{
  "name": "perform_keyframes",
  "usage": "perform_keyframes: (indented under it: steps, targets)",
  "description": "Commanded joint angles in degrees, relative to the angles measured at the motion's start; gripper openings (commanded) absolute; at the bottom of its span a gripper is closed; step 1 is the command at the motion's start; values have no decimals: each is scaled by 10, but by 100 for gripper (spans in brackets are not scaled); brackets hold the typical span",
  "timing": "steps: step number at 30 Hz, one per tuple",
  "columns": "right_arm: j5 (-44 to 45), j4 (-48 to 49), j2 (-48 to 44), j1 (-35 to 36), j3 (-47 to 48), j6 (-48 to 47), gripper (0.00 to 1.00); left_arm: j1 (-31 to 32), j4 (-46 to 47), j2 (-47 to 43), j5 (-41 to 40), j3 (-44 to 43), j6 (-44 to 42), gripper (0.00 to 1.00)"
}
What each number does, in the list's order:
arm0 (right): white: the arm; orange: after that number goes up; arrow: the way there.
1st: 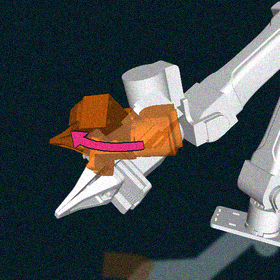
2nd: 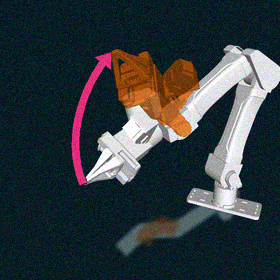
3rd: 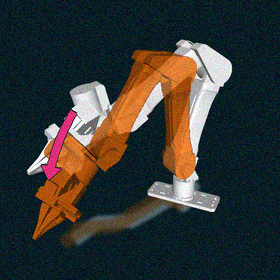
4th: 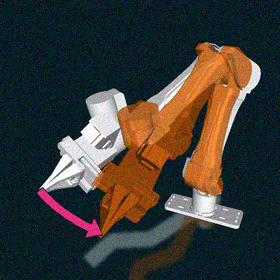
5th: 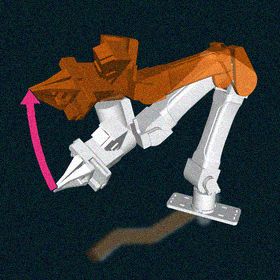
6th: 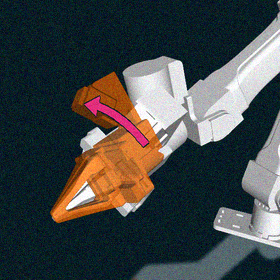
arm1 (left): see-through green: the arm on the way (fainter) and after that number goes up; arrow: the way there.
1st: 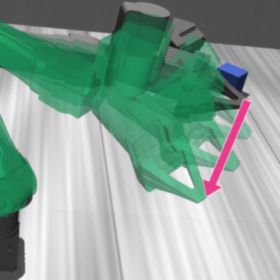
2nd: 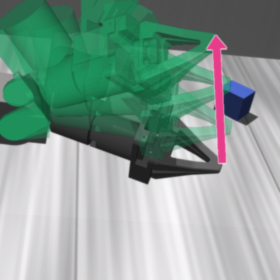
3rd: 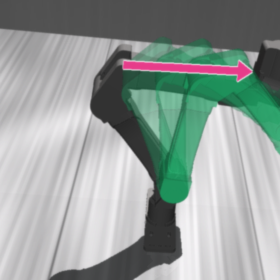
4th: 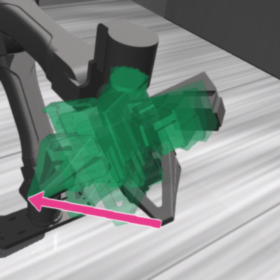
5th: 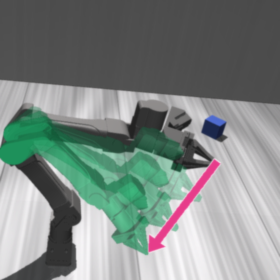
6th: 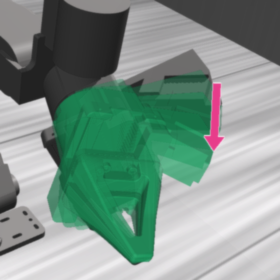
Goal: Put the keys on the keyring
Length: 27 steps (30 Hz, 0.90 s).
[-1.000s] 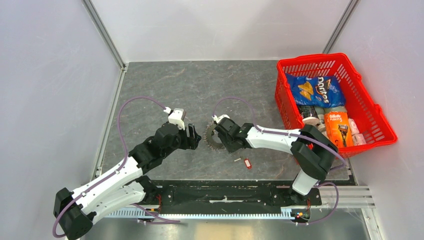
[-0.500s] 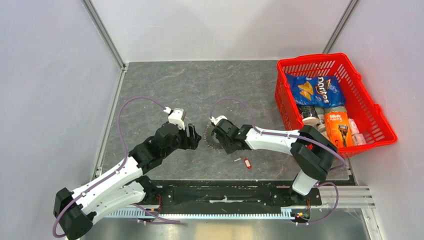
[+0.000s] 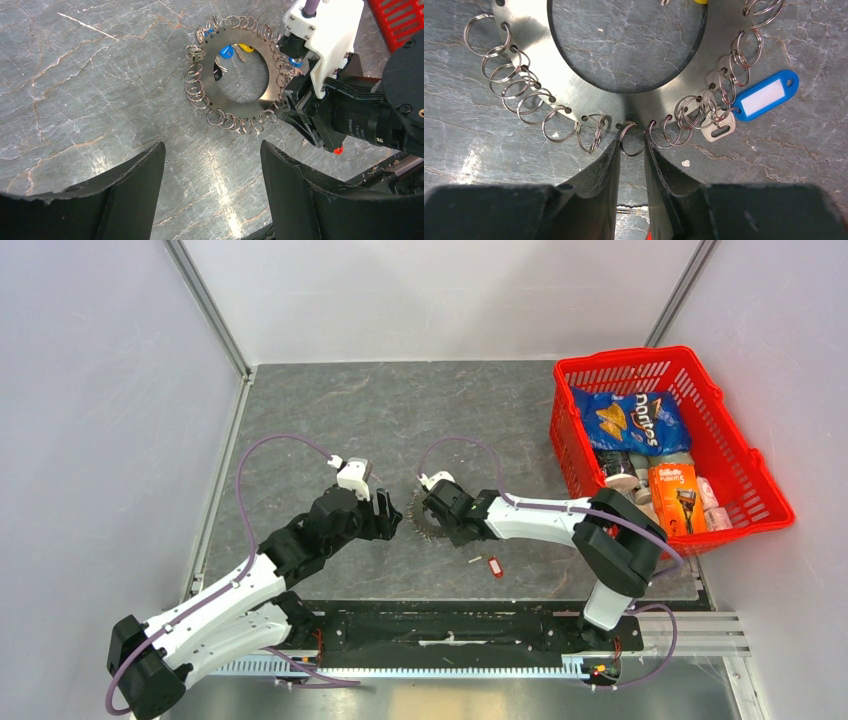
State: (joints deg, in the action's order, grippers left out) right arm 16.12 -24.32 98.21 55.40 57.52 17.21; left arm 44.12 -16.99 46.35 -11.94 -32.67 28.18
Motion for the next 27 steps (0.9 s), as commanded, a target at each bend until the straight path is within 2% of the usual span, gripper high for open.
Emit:
perform_keyframes:
  steps: [1,10,12,15,19,27]
  targets:
    - [20,11,7,2,23,-5,31,2,23,-5,-10,0,11,77]
    - [39,9,-7,3,24,-3,19,2,25,-4,-8,1,11,76]
    - [53,7,-7,3,25,-2,13,1,25,-6,-7,0,12,77]
    - [79,0,-7,2,27,7,0,2,24,-10,-7,0,11,77]
    - [61,-9,-33,2,30,11,0,2,23,-19,-1,0,12,77]
    - [-43,-22,-156,2,24,11,0,2,25,-62,33,2,24,76]
